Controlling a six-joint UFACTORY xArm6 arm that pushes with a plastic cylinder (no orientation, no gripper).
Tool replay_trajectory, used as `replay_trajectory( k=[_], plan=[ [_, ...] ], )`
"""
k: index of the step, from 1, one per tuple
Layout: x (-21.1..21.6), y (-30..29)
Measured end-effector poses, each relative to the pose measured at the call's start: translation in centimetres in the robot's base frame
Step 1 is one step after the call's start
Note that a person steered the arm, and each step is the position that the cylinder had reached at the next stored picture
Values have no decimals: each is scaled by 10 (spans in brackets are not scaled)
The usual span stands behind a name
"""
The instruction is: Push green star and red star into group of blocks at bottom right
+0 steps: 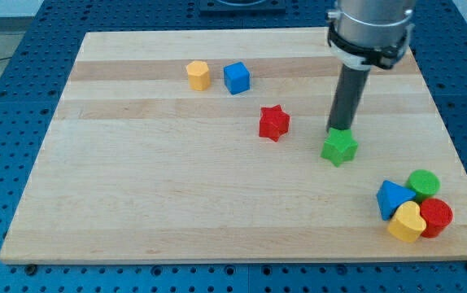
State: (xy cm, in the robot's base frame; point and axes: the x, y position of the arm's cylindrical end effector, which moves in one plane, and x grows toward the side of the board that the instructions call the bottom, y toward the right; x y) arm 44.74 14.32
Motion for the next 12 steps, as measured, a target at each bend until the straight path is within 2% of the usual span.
replay_trajectory(
  k=[1,3,4,5,7,9,12],
  plan=[
    [12,7],
    [-43,-15],
    [-81,-54],
    [-85,-103],
    [-18,-122],
    [4,-79],
    [61,-62]
  ],
)
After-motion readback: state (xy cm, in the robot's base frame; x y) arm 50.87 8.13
